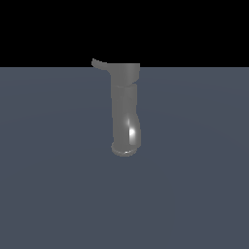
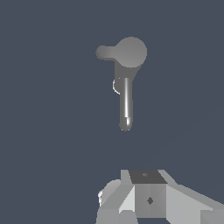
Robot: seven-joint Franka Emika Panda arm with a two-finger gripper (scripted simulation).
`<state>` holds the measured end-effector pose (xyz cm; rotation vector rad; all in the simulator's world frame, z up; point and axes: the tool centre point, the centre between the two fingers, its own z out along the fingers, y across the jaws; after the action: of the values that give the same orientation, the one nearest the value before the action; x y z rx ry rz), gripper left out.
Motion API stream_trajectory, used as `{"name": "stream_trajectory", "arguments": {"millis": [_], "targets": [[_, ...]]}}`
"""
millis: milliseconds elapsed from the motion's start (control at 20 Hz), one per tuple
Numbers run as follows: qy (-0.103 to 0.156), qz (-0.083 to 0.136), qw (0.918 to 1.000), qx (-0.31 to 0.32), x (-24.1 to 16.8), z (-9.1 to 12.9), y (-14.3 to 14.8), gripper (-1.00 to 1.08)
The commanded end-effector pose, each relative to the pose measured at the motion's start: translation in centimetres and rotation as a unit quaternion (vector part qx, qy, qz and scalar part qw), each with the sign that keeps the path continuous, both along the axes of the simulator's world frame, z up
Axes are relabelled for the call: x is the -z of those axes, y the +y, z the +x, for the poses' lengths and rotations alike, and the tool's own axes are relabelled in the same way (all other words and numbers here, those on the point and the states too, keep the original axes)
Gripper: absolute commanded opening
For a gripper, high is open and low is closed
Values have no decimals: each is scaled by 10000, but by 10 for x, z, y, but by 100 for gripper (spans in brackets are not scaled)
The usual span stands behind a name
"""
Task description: Turn on the faucet by rotating a designated handle.
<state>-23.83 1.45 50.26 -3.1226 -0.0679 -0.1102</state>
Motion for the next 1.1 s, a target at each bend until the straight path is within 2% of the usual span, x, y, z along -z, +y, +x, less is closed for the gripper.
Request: {"name": "stream_trajectory", "arguments": {"millis": [0, 500, 1050], "targets": [[0, 0, 10000, 0, 0, 0, 0, -100], [85, -276, 9994, -183, 1, -5, 10, -100], [95, -174, 9998, 62, 4, 5, 11, -100]]}}
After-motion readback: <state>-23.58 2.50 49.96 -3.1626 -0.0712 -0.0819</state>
